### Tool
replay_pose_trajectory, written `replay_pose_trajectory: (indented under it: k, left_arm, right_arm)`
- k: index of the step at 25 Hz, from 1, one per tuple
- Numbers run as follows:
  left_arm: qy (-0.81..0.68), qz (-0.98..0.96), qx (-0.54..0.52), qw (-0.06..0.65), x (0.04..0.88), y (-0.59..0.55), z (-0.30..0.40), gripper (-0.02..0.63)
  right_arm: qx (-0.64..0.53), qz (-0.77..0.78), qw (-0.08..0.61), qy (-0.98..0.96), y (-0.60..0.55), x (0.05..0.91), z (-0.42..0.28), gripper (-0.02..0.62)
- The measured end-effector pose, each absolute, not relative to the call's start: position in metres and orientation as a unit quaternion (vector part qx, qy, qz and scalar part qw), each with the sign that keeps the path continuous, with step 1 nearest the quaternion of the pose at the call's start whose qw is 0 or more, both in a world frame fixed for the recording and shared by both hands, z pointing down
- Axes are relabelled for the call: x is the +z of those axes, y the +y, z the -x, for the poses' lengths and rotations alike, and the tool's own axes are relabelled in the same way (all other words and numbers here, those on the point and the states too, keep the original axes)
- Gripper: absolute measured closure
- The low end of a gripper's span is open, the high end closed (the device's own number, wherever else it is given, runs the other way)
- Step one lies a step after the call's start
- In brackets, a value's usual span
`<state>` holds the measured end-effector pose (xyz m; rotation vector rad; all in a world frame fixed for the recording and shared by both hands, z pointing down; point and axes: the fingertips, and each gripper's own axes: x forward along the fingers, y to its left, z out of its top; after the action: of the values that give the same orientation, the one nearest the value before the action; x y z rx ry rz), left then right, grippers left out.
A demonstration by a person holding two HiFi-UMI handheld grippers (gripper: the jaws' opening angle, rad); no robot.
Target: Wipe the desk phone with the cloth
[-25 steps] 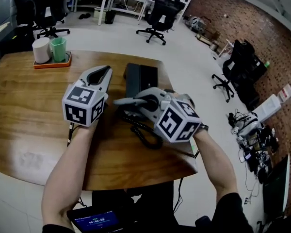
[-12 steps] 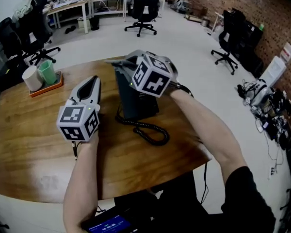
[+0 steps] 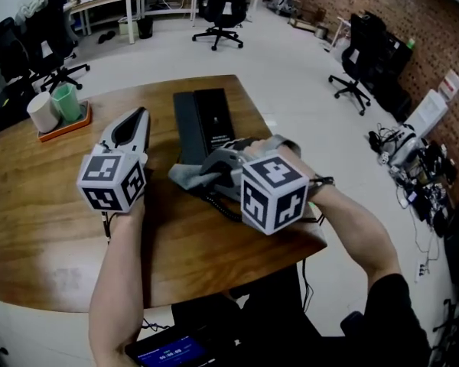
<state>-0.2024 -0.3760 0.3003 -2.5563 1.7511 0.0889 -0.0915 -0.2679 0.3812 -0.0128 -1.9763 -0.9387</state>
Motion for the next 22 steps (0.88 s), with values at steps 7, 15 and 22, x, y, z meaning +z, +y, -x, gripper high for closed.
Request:
replay_pose_trajectory:
  k: [7, 15, 22]
  left_arm:
    - [0.565, 0.824, 0.03, 0.019, 0.301, -0.374, 0.205, 0.606]
    - [0.565, 0.824, 0.031, 0.02, 0.3, -0.372, 0.202, 0.606]
    - [0.563, 0.826, 0.028, 0.022, 0.298, -0.374, 0.2, 0.606]
  right_arm:
    - [-0.321, -0.2, 0.357, -0.854, -0.389, 0.3, 0.112, 0.569]
    - [-0.315, -0.258, 0.368, -0.836, -0.452, 0.299, 0.128, 0.571]
    - [-0.37, -0.149, 0.416, -0.817, -0.374, 0.334, 0.115, 0.571]
